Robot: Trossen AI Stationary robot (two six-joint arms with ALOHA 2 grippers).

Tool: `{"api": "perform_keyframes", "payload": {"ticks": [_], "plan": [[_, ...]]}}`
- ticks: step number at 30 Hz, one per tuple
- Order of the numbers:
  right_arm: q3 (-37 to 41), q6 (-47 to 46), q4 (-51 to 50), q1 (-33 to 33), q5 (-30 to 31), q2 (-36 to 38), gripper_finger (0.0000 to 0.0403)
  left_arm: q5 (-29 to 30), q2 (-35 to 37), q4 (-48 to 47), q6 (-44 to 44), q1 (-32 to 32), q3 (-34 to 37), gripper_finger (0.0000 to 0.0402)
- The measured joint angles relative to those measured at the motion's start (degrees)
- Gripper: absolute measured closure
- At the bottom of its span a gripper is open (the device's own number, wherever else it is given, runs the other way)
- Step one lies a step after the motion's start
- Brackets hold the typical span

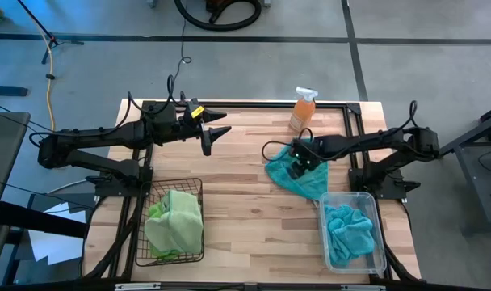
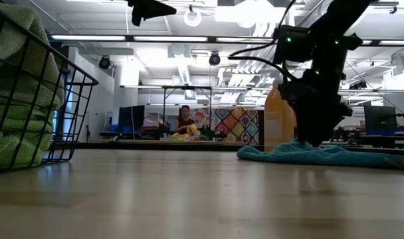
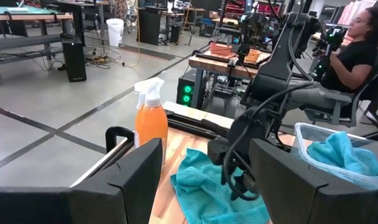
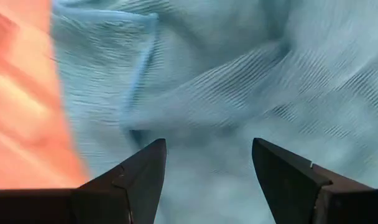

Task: Sort microfiber towel by color & place in baskets
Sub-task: Put the blue microfiber cloth into the transparent bin

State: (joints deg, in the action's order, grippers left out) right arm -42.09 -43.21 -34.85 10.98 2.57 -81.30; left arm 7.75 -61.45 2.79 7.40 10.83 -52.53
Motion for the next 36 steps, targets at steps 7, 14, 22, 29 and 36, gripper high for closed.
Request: {"api": "perform_keyframes", "payload": {"ticks": [7, 14, 22, 29, 36], "plan": [[-2.85, -18.2, 0.13, 0.02, -2.84, 0.02, 0.0167, -0.02, 0.0, -0.04, -0.04, 0.0, 0.0, 0.017], [-1.06, -29.49, -0.89, 1.96, 0.9, -0.47, 0.0167, -0.17, 0.0, -0.02, -0.45, 0.0, 0.0, 0.017], [1.6, -35.11, 4.47, 2.1, 0.51, -5.96, 0.0167, -3.2, 0.0, 0.0, -3.04, -0.01, 0.0, 0.017], [1.56, -36.46, 4.32, 2.16, 2.44, -6.73, 0.017, -3.19, 0.0, 0.02, -3.15, 0.0, 0.0, 0.017], [1.56, -33.71, 0.59, 0.66, 5.91, -8.21, 0.0296, -3.32, 0.03, 3.82, -1.07, 0.0, 0.0, 0.017]]}}
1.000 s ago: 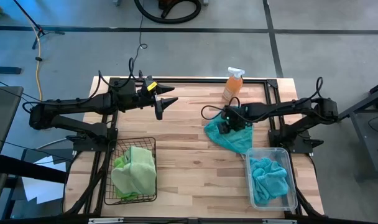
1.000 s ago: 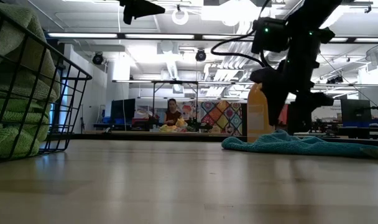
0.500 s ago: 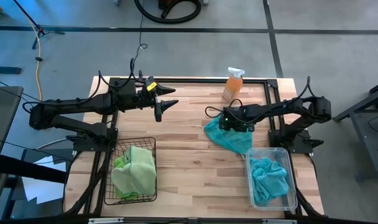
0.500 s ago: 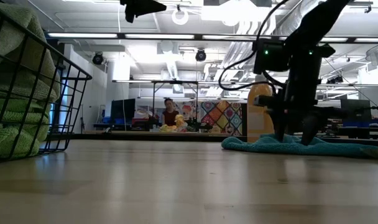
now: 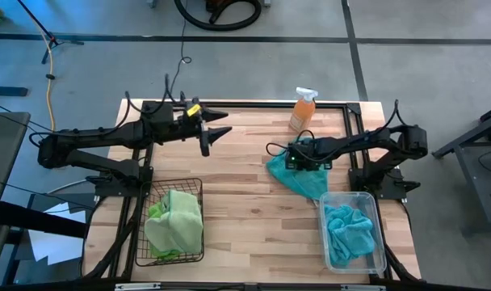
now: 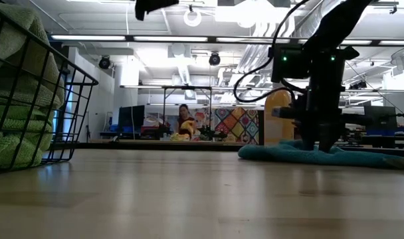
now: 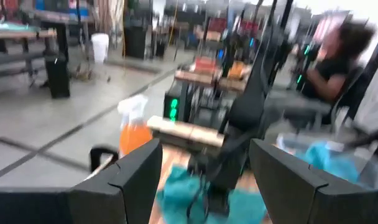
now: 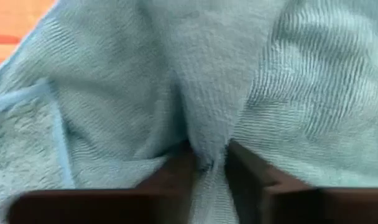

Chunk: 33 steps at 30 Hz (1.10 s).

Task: Sort microfiber towel by color & place in baskets
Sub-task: Put the blue microfiber cloth into the transparent bin

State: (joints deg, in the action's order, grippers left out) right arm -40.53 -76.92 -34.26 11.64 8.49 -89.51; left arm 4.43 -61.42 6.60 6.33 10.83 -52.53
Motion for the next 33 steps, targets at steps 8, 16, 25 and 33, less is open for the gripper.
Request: {"api": "perform_keyframes", "payload": {"ticks": [8, 16, 25, 33], "plan": [[0.06, 6.1, 0.22, -2.95, 2.03, 1.25, 0.0395, -0.79, 0.7, 7.08, 0.5, 0.02, -0.02, 0.017], [-1.29, 11.72, 1.26, -5.9, 3.23, 17.01, 0.0401, -0.75, 1.81, 9.37, 1.1, 0.02, -0.02, 0.017], [-1.41, 24.38, 14.25, -8.41, 2.16, 40.76, 0.0402, 2.36, 1.81, 10.94, 1.85, 0.02, -0.02, 0.017], [-1.46, 29.61, 18.77, -10.77, 2.19, 51.71, 0.0402, 3.82, 1.81, 10.91, 2.56, 0.02, -0.02, 0.017]]}}
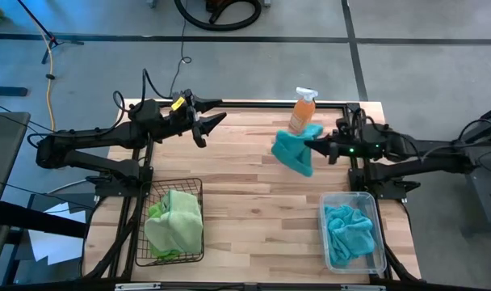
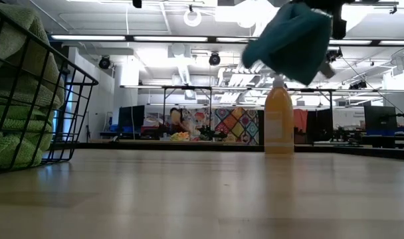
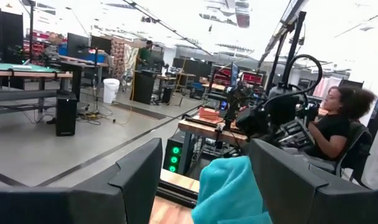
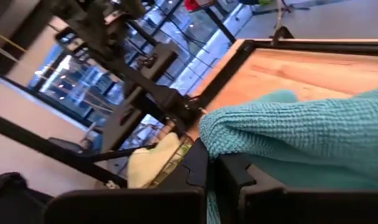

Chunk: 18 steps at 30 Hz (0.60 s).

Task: Sort microfiber towel by color & place in baskets
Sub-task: Put the blue microfiber cloth into the transparent bin

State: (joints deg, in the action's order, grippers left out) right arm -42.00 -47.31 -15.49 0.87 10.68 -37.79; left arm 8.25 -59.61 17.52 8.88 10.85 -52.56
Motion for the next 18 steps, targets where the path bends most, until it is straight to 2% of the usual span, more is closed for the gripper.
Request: {"api": "perform_keyframes", "payload": {"ticks": [3, 8, 10, 14, 18], "plan": [[0.0, -0.17, 1.39, -1.21, -2.95, 0.49, 0.0402, 0.02, 0.0, 0.0, 0.0, 0.0, 0.0, 0.017], [0.0, -1.18, 8.28, -6.95, -16.96, 0.18, 0.0403, 0.04, 0.0, -0.02, -0.02, 0.0, 0.0, 0.017], [-0.04, -4.05, 9.83, -11.01, -20.56, 0.46, 0.0403, 0.04, 0.0, -0.05, -0.02, 0.0, 0.0, 0.017], [-0.04, -12.93, 9.34, -20.38, -21.09, 1.48, 0.0403, 0.28, 0.0, -0.13, -0.06, 0.0, 0.0, 0.017], [-0.08, -21.12, 8.87, -30.46, -17.19, 1.6, 0.0403, 1.24, -0.02, -0.15, -0.11, 0.0, 0.0, 0.017]]}}
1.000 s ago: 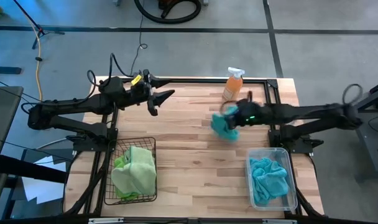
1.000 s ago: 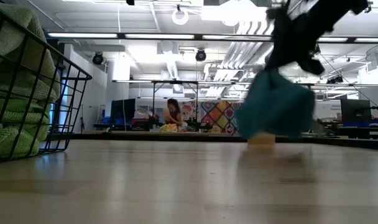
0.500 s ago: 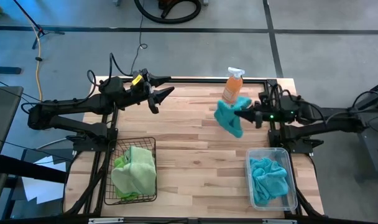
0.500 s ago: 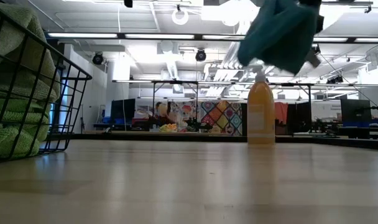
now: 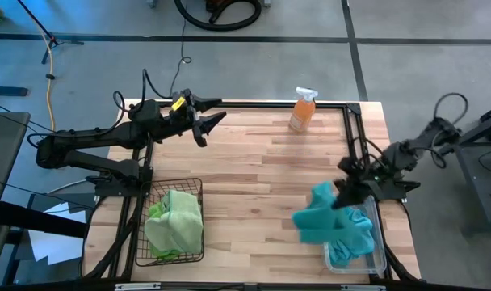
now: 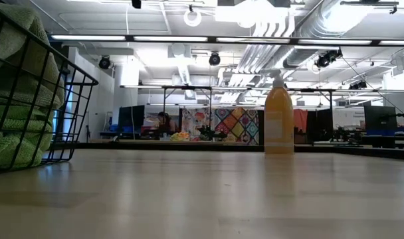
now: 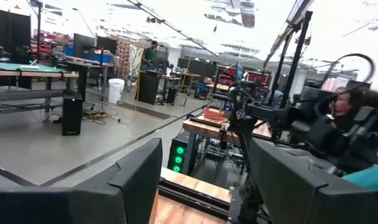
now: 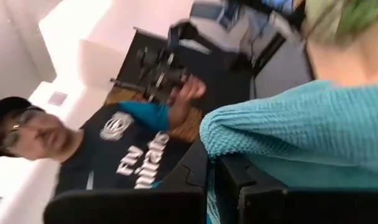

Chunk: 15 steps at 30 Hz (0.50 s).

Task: Sort microfiber towel by color & place in baskets
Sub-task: Put the blue microfiber cloth into the transparent bin

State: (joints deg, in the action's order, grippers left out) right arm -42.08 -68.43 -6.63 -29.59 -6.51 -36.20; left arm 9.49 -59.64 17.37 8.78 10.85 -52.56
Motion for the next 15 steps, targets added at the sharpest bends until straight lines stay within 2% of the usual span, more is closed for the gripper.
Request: {"api": "perform_keyframes", "payload": {"ticks": [4, 8, 12, 15], "plan": [[-2.69, -6.72, -3.81, -9.94, 6.52, 0.08, 0.0403, 0.7, 0.0, 0.0, -1.87, 0.0, 0.0, 0.017], [-9.02, -13.72, -17.23, -19.33, 12.56, -0.45, 0.0403, 1.42, 0.0, 0.0, -2.44, 0.0, 0.0, 0.017], [-14.85, -21.79, -34.82, -26.14, 13.82, -2.64, 0.0403, 1.47, 0.0, 0.0, -2.45, 0.0, 0.0, 0.017], [-15.07, -25.08, -41.61, -28.79, 14.12, -4.68, 0.0403, 1.47, -0.02, 0.01, -2.49, 0.0, 0.0, 0.017]]}}
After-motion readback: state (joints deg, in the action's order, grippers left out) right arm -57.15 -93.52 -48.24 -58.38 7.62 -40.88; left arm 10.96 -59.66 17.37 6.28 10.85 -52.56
